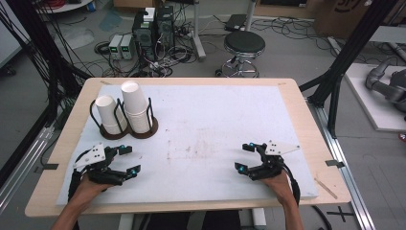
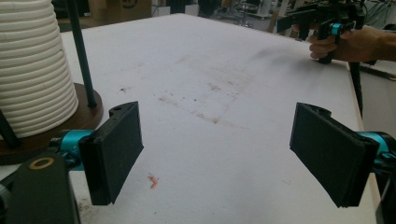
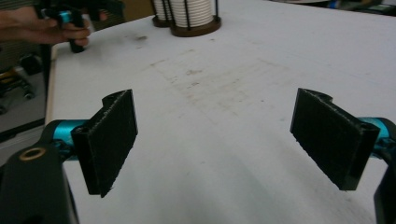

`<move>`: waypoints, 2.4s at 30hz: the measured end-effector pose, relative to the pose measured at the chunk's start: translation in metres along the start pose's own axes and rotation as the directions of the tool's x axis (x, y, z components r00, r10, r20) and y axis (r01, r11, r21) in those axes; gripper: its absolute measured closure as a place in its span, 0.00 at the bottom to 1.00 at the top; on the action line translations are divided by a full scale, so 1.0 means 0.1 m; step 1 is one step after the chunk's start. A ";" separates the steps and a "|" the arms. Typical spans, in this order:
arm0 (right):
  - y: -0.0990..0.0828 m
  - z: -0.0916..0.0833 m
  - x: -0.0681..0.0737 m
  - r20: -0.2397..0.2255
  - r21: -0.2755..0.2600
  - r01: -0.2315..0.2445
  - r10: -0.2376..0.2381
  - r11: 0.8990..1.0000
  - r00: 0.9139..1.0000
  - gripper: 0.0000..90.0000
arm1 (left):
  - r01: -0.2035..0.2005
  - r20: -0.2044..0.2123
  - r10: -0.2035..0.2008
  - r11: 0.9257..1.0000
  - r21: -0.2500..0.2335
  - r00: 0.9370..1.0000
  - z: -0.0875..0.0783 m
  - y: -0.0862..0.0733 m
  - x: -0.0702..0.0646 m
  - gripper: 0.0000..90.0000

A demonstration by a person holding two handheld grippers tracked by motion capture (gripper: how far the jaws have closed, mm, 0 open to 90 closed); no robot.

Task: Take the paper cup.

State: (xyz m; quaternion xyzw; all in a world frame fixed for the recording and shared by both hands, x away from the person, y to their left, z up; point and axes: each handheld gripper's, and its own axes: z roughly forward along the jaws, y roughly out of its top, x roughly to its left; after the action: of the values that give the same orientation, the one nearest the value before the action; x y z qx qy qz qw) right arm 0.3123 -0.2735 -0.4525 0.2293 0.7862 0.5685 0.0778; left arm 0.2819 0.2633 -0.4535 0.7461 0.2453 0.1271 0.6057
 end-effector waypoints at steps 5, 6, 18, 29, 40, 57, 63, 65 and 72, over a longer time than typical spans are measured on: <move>0.01 0.02 0.02 -0.008 0.033 0.015 -0.015 0.999 1.000 0.17 | -0.012 0.000 0.012 1.000 0.000 1.000 0.00 0.00 -0.01 0.19; 0.02 0.03 0.01 -0.006 0.034 0.026 -0.026 0.999 1.000 0.17 | -0.012 -0.001 0.012 1.000 -0.001 1.000 0.00 0.00 -0.01 0.19; 0.02 0.05 0.00 -0.009 0.051 0.013 -0.012 0.999 1.000 0.17 | 0.014 -0.008 -0.014 1.000 -0.009 1.000 -0.01 0.00 0.01 0.19; 0.02 0.05 -0.02 -0.017 0.057 -0.015 0.016 0.998 1.000 0.17 | 0.003 -0.016 -0.003 0.999 -0.048 1.000 -0.10 0.21 0.02 0.19; 0.03 0.06 -0.01 -0.011 0.067 -0.016 0.017 0.998 1.000 0.17 | -0.075 0.012 0.076 0.996 -0.058 0.997 -0.34 0.74 0.06 0.19; 0.03 0.08 0.00 0.000 0.081 0.000 0.000 0.997 1.000 0.17 | -0.127 0.050 0.128 0.992 -0.021 0.991 -0.54 1.61 0.48 0.18; 0.03 0.08 0.01 0.002 0.083 0.005 -0.005 0.997 1.000 0.17 | -0.139 0.080 0.138 0.990 0.007 0.987 -0.50 1.84 0.62 0.18; 0.03 0.08 0.01 0.001 0.086 0.002 -0.002 0.996 1.000 0.17 | -0.148 0.094 0.145 0.988 0.034 0.985 -0.48 1.92 0.66 0.18; 0.04 0.08 0.00 0.000 0.089 -0.001 0.001 0.996 1.000 0.17 | -0.170 0.137 0.157 0.981 0.088 0.978 -0.39 2.18 0.81 0.18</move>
State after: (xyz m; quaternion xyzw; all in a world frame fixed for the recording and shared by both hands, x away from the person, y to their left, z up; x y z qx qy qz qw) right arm 0.3160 -0.2654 -0.4519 0.2331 0.8106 0.5330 0.0671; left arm 0.3779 0.3066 -0.2424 0.7997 0.1491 0.1154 0.5701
